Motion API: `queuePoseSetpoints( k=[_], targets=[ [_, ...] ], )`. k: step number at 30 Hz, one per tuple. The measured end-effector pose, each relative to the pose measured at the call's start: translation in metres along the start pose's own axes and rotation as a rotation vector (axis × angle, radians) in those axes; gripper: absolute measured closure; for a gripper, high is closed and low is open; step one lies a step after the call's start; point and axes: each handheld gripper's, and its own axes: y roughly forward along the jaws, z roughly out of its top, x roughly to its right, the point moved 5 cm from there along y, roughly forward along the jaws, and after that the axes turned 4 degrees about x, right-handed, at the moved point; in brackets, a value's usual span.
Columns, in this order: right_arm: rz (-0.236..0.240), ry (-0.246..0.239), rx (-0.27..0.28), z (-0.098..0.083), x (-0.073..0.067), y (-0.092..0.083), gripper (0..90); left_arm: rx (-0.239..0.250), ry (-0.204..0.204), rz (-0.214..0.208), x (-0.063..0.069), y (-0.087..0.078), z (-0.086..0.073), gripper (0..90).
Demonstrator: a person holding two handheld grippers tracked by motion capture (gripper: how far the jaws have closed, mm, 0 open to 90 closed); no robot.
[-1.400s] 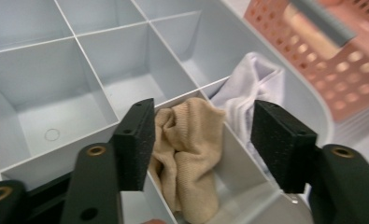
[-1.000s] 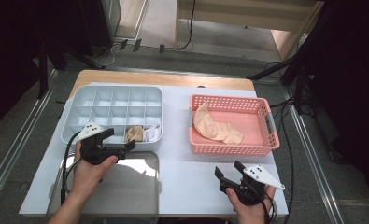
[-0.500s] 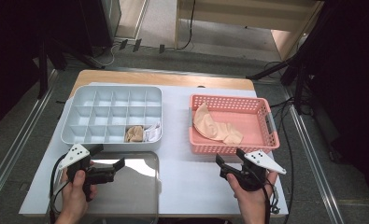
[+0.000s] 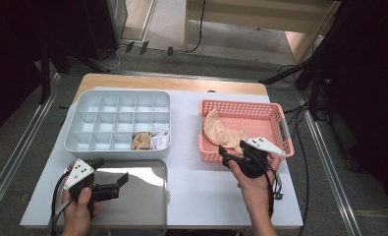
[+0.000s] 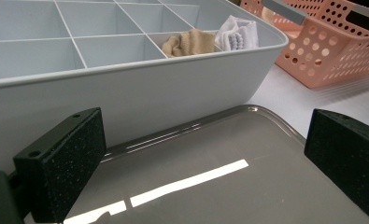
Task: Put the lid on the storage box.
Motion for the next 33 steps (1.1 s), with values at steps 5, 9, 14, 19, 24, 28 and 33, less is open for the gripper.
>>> queuePoseSetpoints(
  k=[5,9,14,19,24,28,33],
  targets=[
    [-0.015,-0.013,-0.017,0.011,-0.001,0.017,22.9,-0.005,-0.014,0.015,-0.006,0.000,-0.002,0.0],
    [-0.015,-0.012,-0.030,0.019,-0.001,0.033,24.3,-0.007,-0.018,0.014,-0.008,-0.001,-0.002,0.0],
    [-0.013,0.002,-0.044,0.028,0.003,0.050,27.0,-0.007,-0.022,0.013,-0.009,0.000,-0.003,0.0],
    [-0.015,0.027,-0.071,0.033,0.006,0.068,29.4,-0.010,-0.026,0.011,-0.010,-0.001,-0.003,0.0],
    [-0.035,0.047,-0.109,0.039,0.008,0.084,34.6,-0.007,-0.035,0.010,-0.011,-0.001,-0.003,0.0],
    [-0.059,0.092,-0.195,0.040,0.013,0.098,41.3,-0.003,-0.041,0.011,-0.012,-0.002,-0.003,0.0],
    [-0.068,0.165,-0.290,0.036,0.024,0.112,52.6,-0.007,-0.042,0.007,-0.013,-0.002,-0.003,0.0]
  ],
)
